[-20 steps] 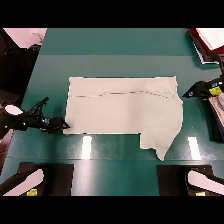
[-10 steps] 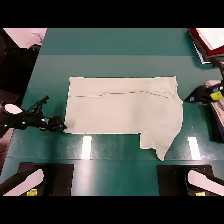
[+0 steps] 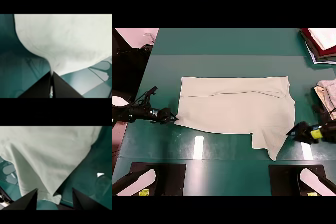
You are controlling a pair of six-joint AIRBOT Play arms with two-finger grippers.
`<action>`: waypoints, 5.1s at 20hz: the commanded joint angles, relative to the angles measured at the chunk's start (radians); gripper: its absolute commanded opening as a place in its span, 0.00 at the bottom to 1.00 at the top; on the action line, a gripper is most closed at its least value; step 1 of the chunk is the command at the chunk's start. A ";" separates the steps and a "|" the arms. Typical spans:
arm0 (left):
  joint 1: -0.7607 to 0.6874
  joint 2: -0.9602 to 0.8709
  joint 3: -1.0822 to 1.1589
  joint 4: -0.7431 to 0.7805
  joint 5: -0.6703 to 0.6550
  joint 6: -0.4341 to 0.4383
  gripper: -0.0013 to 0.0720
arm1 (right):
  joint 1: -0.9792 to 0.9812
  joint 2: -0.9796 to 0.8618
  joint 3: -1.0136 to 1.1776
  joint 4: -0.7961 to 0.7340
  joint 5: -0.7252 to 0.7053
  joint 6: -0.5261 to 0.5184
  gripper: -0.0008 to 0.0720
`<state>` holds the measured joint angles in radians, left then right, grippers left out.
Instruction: Fold the shirts.
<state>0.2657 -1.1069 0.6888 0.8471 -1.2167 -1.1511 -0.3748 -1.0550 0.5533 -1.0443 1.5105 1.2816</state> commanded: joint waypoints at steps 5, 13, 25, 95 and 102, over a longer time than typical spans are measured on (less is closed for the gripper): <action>0.001 0.001 0.005 -0.010 -0.010 0.005 0.05 | 0.168 0.014 -0.060 -0.003 -0.204 0.030 0.21; 0.001 0.250 -0.069 0.220 -0.147 -0.050 0.05 | 0.192 0.265 0.085 -0.283 0.098 0.066 0.03; 0.001 0.150 0.105 0.087 -0.084 -0.089 0.05 | 0.266 0.083 0.397 -0.153 -0.138 0.071 0.03; -0.757 -0.895 1.125 -0.002 0.194 -0.289 0.05 | 0.721 -0.605 1.467 0.283 0.111 0.113 0.03; -0.611 -0.750 1.130 0.266 0.014 -0.288 0.05 | 0.821 -0.660 1.466 0.213 0.086 0.063 0.03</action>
<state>-0.4099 -1.9182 1.8160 0.9882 -1.1172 -1.4391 0.3954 -1.6810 2.0014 -0.8101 1.6073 1.3567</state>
